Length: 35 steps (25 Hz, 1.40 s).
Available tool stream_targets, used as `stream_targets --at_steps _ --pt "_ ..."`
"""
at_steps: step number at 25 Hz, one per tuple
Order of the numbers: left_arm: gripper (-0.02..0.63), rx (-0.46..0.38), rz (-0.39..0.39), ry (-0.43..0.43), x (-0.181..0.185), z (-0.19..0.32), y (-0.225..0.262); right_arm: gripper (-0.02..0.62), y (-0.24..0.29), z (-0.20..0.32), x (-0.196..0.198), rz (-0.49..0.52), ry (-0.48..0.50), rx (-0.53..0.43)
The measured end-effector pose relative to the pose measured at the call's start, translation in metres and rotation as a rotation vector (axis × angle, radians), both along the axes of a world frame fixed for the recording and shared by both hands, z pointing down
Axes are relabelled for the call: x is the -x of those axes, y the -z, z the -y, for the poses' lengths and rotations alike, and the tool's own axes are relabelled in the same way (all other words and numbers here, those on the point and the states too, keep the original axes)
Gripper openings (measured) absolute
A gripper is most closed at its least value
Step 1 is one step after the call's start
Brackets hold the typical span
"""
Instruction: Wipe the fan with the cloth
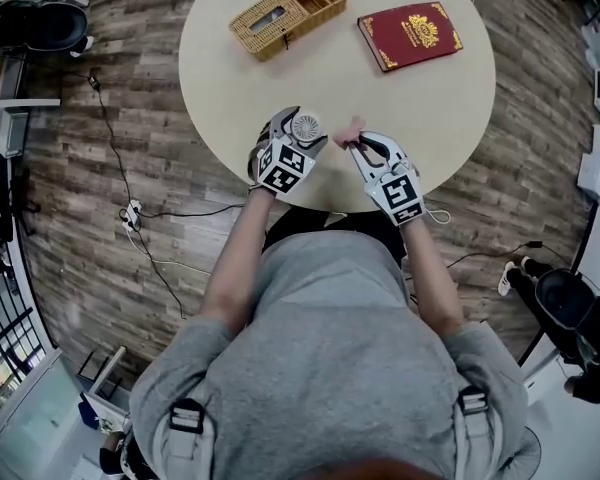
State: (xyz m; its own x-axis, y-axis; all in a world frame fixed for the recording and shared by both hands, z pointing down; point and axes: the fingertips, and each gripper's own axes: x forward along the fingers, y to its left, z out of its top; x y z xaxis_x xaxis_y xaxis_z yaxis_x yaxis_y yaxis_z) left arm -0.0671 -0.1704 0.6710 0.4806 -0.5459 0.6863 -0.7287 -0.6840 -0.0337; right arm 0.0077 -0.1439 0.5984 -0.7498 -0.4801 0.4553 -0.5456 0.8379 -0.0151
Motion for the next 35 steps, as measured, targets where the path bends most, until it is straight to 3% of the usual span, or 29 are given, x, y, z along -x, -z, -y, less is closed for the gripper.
stream_targets --at_steps 13,21,35 --pt "0.382 -0.085 0.001 -0.059 0.009 -0.042 0.052 0.043 0.022 -0.028 -0.013 -0.008 -0.096 -0.058" --pt "0.382 -0.127 0.017 -0.139 0.001 -0.057 0.073 0.043 0.044 -0.028 -0.007 0.003 -0.131 -0.097" --pt "0.382 -0.174 0.092 -0.23 -0.01 -0.059 0.087 0.043 0.071 -0.034 0.059 0.021 0.028 -0.135"
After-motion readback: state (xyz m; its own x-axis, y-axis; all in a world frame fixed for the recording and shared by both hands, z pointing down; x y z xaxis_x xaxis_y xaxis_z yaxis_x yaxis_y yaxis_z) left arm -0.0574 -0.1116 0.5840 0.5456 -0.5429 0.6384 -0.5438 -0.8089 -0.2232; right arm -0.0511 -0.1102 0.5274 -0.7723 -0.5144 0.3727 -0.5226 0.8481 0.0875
